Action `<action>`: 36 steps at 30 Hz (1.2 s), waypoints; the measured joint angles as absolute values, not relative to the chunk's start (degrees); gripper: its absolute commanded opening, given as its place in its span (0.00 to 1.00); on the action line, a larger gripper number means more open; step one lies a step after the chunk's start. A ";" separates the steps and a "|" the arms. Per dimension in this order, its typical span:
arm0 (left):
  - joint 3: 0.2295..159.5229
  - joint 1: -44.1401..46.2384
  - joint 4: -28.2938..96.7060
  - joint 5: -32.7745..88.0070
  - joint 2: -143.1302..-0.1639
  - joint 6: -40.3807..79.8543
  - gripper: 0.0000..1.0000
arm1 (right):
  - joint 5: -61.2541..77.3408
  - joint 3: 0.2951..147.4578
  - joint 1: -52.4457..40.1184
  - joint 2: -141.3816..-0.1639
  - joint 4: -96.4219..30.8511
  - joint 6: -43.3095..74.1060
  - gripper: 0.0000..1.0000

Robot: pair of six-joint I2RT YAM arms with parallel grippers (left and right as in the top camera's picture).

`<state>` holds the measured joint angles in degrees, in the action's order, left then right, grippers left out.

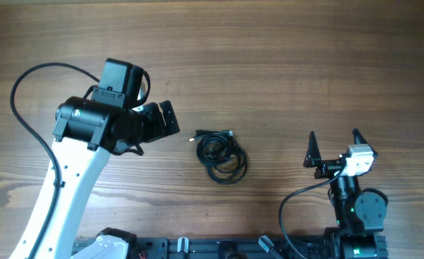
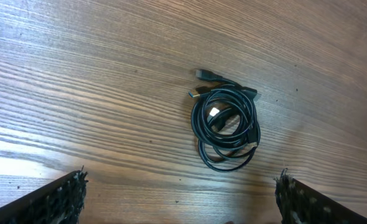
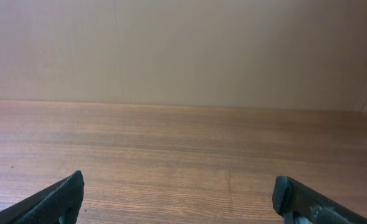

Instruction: Untangle cables

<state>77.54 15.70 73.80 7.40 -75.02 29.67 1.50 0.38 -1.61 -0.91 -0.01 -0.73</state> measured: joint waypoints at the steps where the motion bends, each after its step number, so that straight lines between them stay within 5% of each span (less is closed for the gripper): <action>1: 77.54 15.70 73.82 7.51 -75.18 29.82 1.00 | 1.50 0.38 -1.61 -0.91 -0.01 -0.73 1.00; 23: 71.61 15.70 72.62 7.55 -75.55 30.35 1.00 | 2.42 0.38 -1.61 -0.91 0.16 -0.19 1.00; 25: 71.61 15.70 72.62 7.55 -75.55 30.35 1.00 | 7.53 0.38 -1.56 -0.91 0.78 6.37 1.00; 30: 71.59 15.70 71.79 7.57 -75.55 30.35 1.00 | 22.00 0.38 -1.56 -0.91 1.61 45.15 1.00; 36: 71.59 15.70 71.77 7.97 -75.55 30.35 1.00 | 35.51 1.74 -1.56 -0.99 8.73 53.30 1.00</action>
<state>71.59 15.70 71.77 7.97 -75.55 30.35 35.51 1.74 -1.56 -0.99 8.73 53.30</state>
